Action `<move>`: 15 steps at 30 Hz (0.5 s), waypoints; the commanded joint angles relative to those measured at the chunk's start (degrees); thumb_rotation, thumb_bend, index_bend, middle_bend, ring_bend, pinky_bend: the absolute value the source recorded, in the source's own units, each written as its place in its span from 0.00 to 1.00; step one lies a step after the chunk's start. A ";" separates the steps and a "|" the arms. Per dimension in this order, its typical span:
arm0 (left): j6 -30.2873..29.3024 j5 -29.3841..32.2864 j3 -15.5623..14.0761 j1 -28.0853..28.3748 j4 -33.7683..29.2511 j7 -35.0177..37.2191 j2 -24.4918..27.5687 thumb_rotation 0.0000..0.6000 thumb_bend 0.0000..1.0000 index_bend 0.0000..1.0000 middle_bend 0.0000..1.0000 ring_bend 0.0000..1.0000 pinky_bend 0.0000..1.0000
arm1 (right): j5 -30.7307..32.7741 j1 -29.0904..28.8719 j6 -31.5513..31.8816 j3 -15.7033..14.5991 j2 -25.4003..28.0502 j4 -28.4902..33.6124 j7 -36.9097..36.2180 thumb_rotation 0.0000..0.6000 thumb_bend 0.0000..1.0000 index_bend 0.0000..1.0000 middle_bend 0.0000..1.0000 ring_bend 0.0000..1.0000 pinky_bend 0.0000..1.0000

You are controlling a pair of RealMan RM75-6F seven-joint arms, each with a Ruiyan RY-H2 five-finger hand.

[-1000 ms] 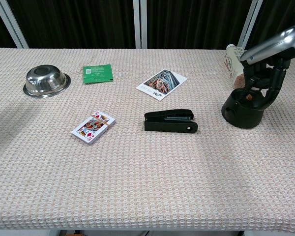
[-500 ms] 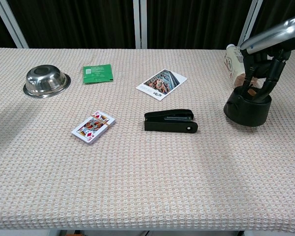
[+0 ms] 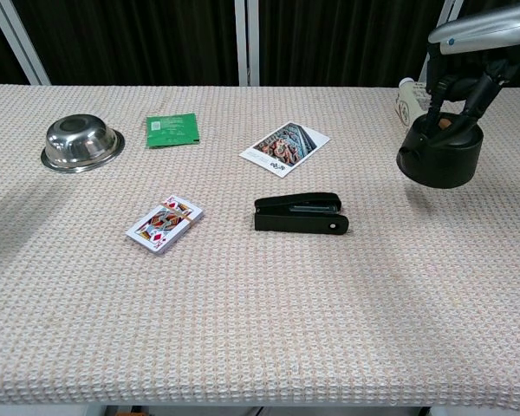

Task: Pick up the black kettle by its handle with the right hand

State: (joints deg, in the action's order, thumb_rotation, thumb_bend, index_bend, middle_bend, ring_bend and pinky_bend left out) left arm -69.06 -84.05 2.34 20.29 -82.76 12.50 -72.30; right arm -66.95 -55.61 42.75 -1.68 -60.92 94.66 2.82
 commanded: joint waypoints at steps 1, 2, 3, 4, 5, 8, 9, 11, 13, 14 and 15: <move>-0.50 0.04 0.20 -0.11 0.39 -0.09 -0.48 1.00 0.06 0.12 0.08 0.05 0.24 | -2.42 2.15 2.34 1.30 -0.65 -0.37 -1.70 0.76 0.04 1.00 1.00 1.00 0.40; -0.80 0.07 0.29 -0.21 0.73 -0.16 -0.81 1.00 0.06 0.12 0.08 0.05 0.24 | -3.20 2.77 3.20 1.67 -0.90 -0.62 -2.28 0.76 0.05 1.00 1.00 1.00 0.41; -0.89 0.11 0.31 -0.25 0.93 -0.13 -0.99 1.00 0.06 0.12 0.08 0.05 0.24 | -3.78 3.25 3.92 1.97 -1.12 -0.82 -2.72 0.76 0.06 1.00 1.00 1.00 0.42; -0.82 0.20 0.31 -0.26 1.15 -0.02 -1.14 1.00 0.06 0.12 0.08 0.05 0.24 | -4.58 3.87 4.94 2.38 -1.44 -1.12 -3.30 0.76 0.06 1.00 1.00 1.00 0.43; -0.68 0.26 0.28 -0.24 1.29 0.01 -1.20 1.00 0.06 0.12 0.08 0.05 0.24 | -5.21 4.34 5.77 2.72 -1.72 -1.38 -3.81 0.76 0.07 1.00 1.00 1.00 0.45; -0.49 0.30 0.21 -0.18 1.67 -0.56 -1.36 1.00 0.06 0.12 0.08 0.05 0.24 | -7.39 5.85 8.50 3.73 -2.75 -2.39 -5.62 0.76 0.09 1.00 1.00 1.00 0.49; -0.50 0.30 0.19 -0.18 1.74 -0.78 -1.43 1.00 0.06 0.12 0.08 0.05 0.24 | -7.92 6.24 9.14 3.99 -3.04 -2.72 -6.17 0.76 0.10 1.00 1.00 1.00 0.49; -0.47 0.31 0.16 -0.16 1.81 -1.12 -1.59 1.00 0.06 0.12 0.08 0.05 0.24 | -8.81 7.05 10.49 4.64 -3.78 -3.55 -7.20 0.76 0.12 1.00 1.00 1.00 0.52; -0.36 0.31 0.15 -0.11 1.90 -1.18 -1.74 1.00 0.06 0.12 0.08 0.05 0.24 | -9.42 7.64 11.35 5.08 -4.38 -4.18 -7.86 0.76 0.13 1.00 1.00 1.00 0.53; -0.30 0.30 0.13 -0.08 1.98 -1.18 -1.85 1.00 0.06 0.12 0.08 0.05 0.24 | -9.73 7.99 11.87 5.38 -4.75 -4.55 -8.20 0.77 0.14 1.00 1.00 1.00 0.54; -0.30 0.28 0.12 -0.07 2.05 -1.16 -1.94 1.00 0.06 0.12 0.08 0.05 0.24 | -9.97 8.23 12.16 5.56 -4.99 -4.77 -8.42 0.78 0.14 1.00 1.00 1.00 0.55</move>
State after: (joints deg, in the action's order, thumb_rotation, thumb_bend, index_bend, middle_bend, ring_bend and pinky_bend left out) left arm -69.37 -83.76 2.47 20.21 -80.74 11.33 -74.21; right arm -76.67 -47.63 54.67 3.67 -65.65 90.09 -5.42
